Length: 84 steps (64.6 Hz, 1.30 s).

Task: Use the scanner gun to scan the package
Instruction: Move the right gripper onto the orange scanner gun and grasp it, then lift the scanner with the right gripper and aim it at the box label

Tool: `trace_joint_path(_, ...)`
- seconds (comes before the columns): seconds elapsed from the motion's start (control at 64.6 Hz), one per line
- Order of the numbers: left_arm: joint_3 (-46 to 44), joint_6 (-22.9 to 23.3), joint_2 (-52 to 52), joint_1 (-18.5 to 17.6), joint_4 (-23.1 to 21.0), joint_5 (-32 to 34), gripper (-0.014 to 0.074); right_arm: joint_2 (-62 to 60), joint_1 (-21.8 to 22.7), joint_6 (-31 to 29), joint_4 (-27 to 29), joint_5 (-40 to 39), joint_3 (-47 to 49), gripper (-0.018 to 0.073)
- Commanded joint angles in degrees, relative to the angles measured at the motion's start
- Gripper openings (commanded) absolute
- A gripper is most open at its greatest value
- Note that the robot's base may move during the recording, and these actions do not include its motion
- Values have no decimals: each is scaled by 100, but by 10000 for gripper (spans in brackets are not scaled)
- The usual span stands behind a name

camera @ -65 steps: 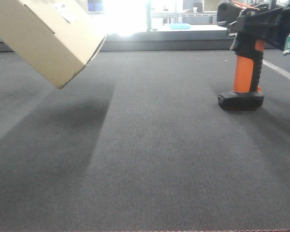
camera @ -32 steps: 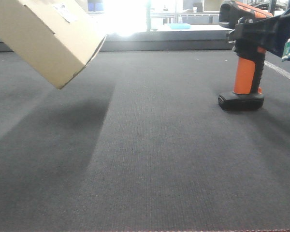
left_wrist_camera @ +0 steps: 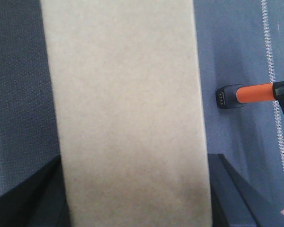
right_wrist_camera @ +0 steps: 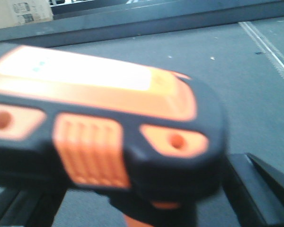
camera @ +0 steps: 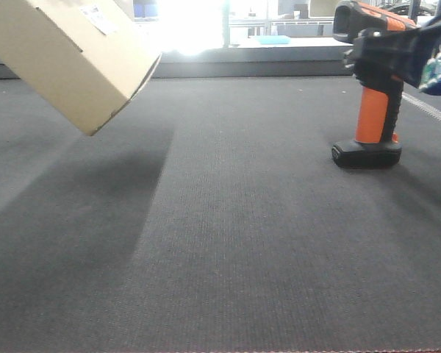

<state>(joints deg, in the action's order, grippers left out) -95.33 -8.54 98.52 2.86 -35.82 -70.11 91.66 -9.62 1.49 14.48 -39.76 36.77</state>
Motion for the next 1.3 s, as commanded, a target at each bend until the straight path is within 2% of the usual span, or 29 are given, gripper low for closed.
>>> trace_joint_path(0.0, -21, 15, -40, -33, -115, 15, -111, 101, -28, 15, 26, -89, 99, 568)
trace_joint_path(0.139, -21, 15, -40, -33, -115, 15, -111, 248, -28, 15, 246, -91, 137, 568)
trace_joint_path(0.728, -21, 15, -40, -33, -91, 15, -111, 259, -28, 15, 292, -391, 258, 568)
trace_joint_path(0.821, -21, 15, -40, -33, -91, 15, -111, 259, -28, 15, 292, -334, 258, 542)
trace_joint_path(0.929, -21, 15, -40, -33, -91, 15, -111, 307, -28, 15, 292, -282, 258, 437)
trace_joint_path(1.084, -21, 15, -40, -33, -91, 15, -111, 307, -28, 15, 292, -150, 258, 188)
trace_joint_path(1.224, -21, 15, -40, -33, -91, 15, -111, 307, -28, 15, 292, -174, 258, -88)
trace_joint_path(1.285, -21, 15, -40, -33, -91, 15, -111, 294, -18, 15, 292, -198, 258, -166)
